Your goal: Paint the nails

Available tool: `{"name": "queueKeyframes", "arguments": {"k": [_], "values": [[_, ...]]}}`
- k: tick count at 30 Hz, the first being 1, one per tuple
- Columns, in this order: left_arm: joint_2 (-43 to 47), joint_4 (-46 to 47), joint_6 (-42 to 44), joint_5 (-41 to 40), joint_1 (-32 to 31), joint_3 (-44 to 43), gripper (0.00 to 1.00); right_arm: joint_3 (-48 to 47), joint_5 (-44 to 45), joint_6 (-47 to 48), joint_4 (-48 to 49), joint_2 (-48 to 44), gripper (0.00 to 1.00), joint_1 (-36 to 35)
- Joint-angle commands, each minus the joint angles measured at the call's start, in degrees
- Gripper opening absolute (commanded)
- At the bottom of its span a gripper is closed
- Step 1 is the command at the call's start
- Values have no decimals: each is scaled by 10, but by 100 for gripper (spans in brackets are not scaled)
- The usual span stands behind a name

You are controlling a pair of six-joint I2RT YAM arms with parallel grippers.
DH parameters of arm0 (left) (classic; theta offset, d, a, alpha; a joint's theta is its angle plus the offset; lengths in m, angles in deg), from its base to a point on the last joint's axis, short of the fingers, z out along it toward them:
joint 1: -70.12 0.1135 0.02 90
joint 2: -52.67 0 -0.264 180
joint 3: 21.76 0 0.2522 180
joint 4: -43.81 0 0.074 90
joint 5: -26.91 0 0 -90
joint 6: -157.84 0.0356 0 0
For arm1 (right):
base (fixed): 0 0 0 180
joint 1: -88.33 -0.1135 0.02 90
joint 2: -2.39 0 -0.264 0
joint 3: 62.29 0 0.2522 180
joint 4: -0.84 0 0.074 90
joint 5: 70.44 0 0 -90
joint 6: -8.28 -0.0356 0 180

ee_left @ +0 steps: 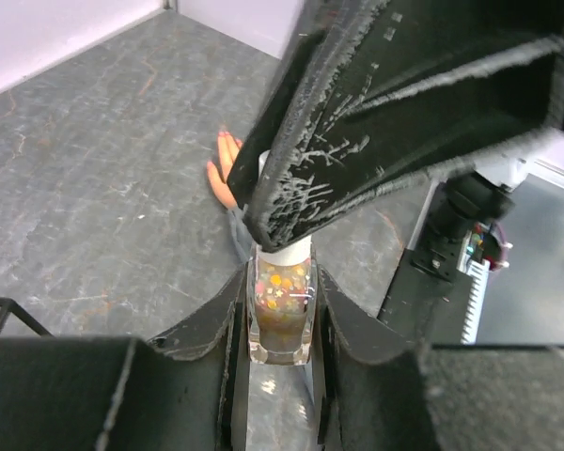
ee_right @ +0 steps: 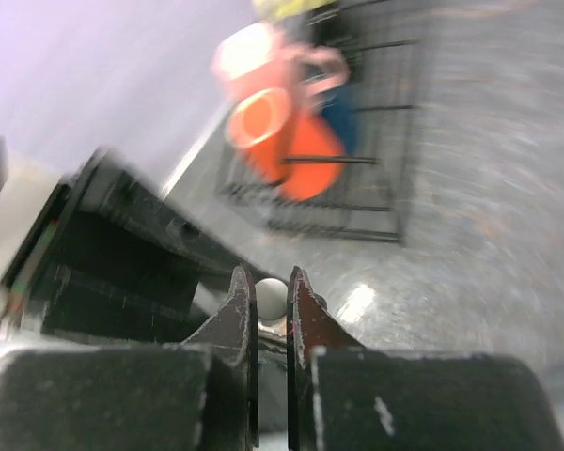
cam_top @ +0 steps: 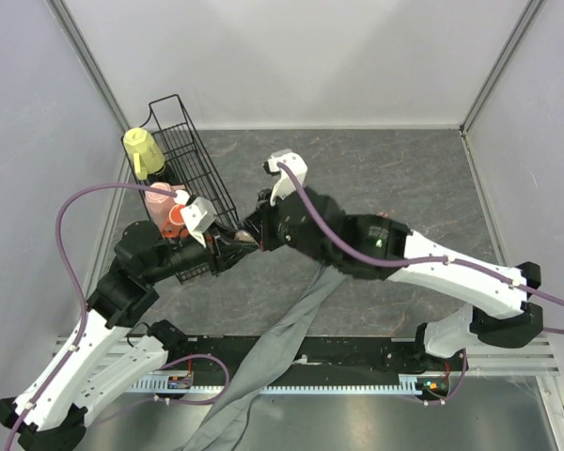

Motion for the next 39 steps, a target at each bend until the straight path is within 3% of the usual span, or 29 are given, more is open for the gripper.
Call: {"name": "queueKeyframes", "arguments": {"k": [1, 9, 10, 12, 13, 16, 18, 20, 21, 25, 30, 35, 39], "values": [[-42, 139, 2, -183, 10, 24, 2, -13, 324, -242, -94, 33, 0, -150], [-21, 97, -6, -141, 11, 32, 2, -63, 329, -186, -108, 64, 1, -151], [-17, 82, -7, -127, 11, 21, 2, -64, 320, -158, -107, 60, 11, -148], [-15, 33, -15, -81, 11, 10, 2, -61, 288, -126, -106, 36, 18, -137], [-12, 19, -18, -62, 12, 2, 2, -57, 277, -106, -106, 27, 33, -133], [-1, -19, -32, 29, 12, -3, 2, -51, 169, -26, -100, -12, 57, -105], [9, -28, -44, 106, 12, -2, 2, -50, 63, 32, -96, -34, 65, -82], [15, -24, -62, 183, 12, 5, 2, -35, -19, 80, -78, -60, 65, -64], [16, -13, -66, 214, 11, 7, 2, -23, -119, 124, -61, -72, 65, -56], [9, 35, -106, 336, 12, 16, 2, 51, -317, 157, 11, -111, 68, -4], [6, 42, -124, 383, 12, 10, 2, 31, -374, 176, 4, -86, 65, 18], [5, 42, -124, 385, 12, 9, 2, 24, -418, 184, 2, -62, 55, 37], [4, 42, -121, 381, 12, 8, 2, 30, -431, 187, 4, -54, 42, 44]]}}
